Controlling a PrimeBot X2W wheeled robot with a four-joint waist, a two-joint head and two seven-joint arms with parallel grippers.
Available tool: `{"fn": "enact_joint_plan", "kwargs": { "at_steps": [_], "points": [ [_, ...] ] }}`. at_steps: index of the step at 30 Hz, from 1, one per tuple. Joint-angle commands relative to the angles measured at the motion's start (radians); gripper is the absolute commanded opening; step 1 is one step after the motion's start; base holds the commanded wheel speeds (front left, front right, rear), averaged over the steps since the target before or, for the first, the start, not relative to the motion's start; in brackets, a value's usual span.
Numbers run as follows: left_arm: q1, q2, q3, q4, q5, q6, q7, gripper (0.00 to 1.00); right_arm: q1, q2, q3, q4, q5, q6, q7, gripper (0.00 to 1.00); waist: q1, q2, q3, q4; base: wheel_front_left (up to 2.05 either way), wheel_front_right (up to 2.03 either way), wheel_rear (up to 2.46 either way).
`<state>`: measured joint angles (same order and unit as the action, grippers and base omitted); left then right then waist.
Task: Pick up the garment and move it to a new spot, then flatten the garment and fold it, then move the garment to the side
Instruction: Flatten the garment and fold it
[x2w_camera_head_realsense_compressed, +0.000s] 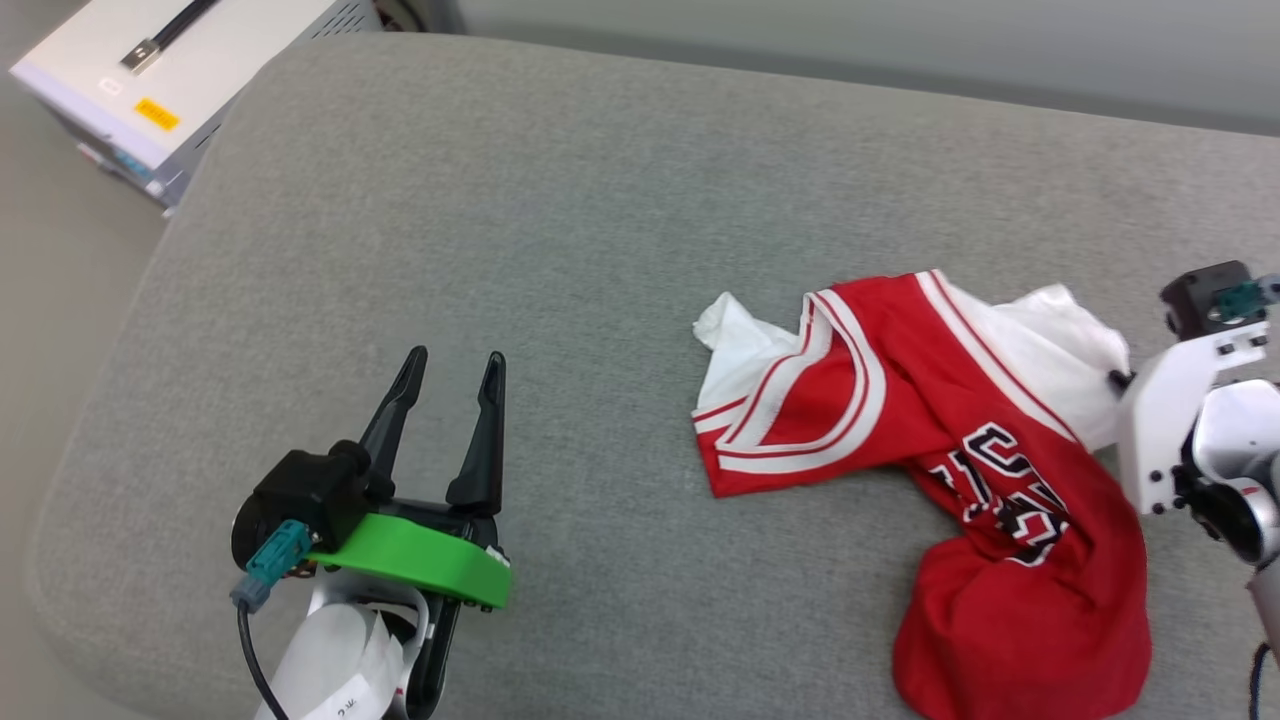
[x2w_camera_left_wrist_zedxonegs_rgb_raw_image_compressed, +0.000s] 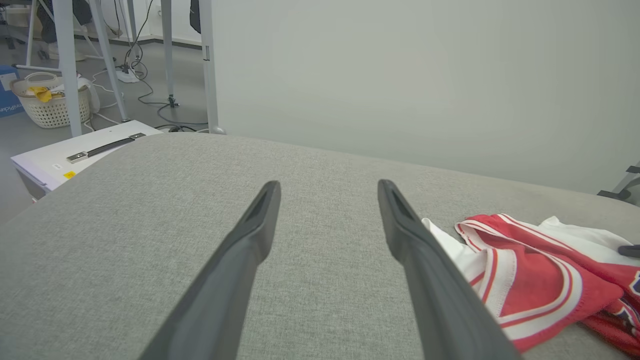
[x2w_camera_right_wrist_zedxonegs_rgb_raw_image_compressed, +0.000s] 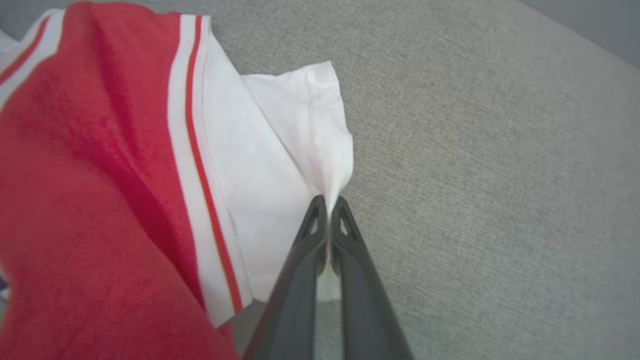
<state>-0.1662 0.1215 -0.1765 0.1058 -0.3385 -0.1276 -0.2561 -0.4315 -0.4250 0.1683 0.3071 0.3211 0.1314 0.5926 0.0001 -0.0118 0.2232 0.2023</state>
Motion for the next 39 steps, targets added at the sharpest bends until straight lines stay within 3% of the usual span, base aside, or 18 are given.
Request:
{"fn": "enact_joint_plan", "kwargs": {
  "at_steps": [1,13,21,22,30,39],
  "points": [
    [0.004,0.004,0.004,-0.003,0.009,-0.003,-0.006,1.0,0.02,-0.013,-0.022,-0.009,-0.006,-0.001,-0.009,0.0,-0.0001,0.0118,-0.034,-0.053,0.0,0.0,0.0],
    [-0.014,0.018,0.002,-0.015,0.012,-0.003,-0.006,1.0,0.054,-0.083,-0.303,0.076,-0.075,-0.001,-0.066,0.0,-0.0001,0.0118,0.017,-0.12,0.0,0.0,0.0],
    [-0.026,0.03,-0.002,-0.009,0.009,-0.003,-0.006,1.0,0.068,-0.032,-0.389,0.164,-0.133,-0.001,-0.097,0.0,-0.0001,0.0118,0.031,-0.129,0.0,0.0,0.0],
    [-0.026,0.03,-0.002,-0.002,0.011,-0.003,-0.006,1.0,0.075,-0.004,-0.408,0.191,-0.146,-0.001,-0.118,1.0,-0.0001,0.0118,0.021,-0.134,0.0,0.0,0.0],
    [-0.008,0.032,-0.003,0.006,0.013,-0.003,-0.006,1.0,0.086,0.047,-0.421,0.162,-0.186,-0.001,-0.245,1.0,-0.0001,0.0118,-0.049,-0.165,0.0,0.0,0.0],
    [0.025,0.028,-0.007,0.001,0.011,-0.003,-0.006,1.0,0.158,0.107,-0.318,-0.104,-0.162,-0.001,-0.484,1.0,-0.0001,0.0118,-0.118,-0.215,0.0,0.0,0.0]
  ]
}}
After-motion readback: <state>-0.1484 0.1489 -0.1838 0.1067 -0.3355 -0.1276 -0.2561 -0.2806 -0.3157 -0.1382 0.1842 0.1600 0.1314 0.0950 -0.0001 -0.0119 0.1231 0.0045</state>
